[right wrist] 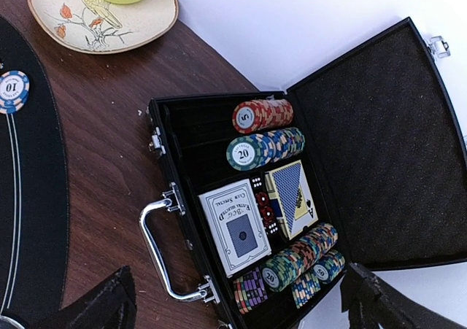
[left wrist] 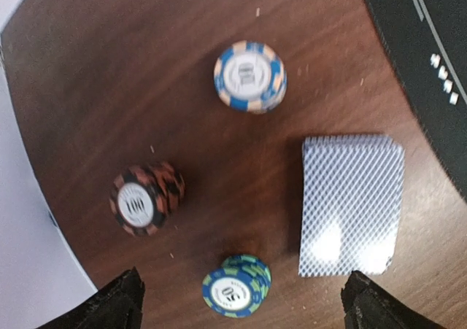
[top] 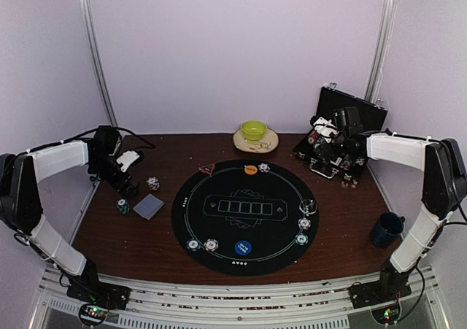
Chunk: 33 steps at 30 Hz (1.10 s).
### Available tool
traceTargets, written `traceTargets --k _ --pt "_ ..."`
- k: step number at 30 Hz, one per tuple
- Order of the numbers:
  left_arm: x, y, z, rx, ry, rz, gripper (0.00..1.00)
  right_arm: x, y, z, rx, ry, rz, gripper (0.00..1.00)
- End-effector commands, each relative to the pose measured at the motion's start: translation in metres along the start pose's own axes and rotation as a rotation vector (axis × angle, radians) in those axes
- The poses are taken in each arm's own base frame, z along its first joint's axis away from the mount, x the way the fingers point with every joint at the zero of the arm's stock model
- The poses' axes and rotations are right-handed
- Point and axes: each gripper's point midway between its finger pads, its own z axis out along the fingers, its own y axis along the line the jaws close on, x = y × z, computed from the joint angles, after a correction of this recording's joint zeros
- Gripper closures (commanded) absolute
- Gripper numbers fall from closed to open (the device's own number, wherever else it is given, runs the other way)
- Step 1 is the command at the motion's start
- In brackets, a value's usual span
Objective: Distribute texas hold em gaming equipment
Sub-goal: Pick up the pile of poker chips from the pile of poker chips.
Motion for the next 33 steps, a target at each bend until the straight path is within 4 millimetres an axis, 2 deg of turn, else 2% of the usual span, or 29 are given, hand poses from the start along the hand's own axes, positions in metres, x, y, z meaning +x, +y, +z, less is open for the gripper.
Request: traceTargets --k 1,6,11,27,33 --pt "0.016 -0.008 0.001 0.048 0.000 -0.021 0.02 -0.007 0.003 -0.006 0.014 -0.020 -0.018 0.00" --pt "0.035 -0.008 0.014 0.035 0.052 -0.039 0.04 -0.006 0.011 -0.003 0.009 -0.009 -0.035 0.00" --pt "0.046 0.003 0.023 0.023 0.082 -0.067 0.07 -0.005 0.015 -0.001 0.007 -0.003 -0.045 0.00" --pt "0.053 0.016 0.038 0.029 0.118 -0.085 0.23 -0.004 0.016 0.000 0.010 0.001 -0.049 0.00" --pt "0.054 0.017 0.041 0.033 0.120 -0.090 0.33 -0.003 0.016 0.001 0.012 0.005 -0.051 0.00"
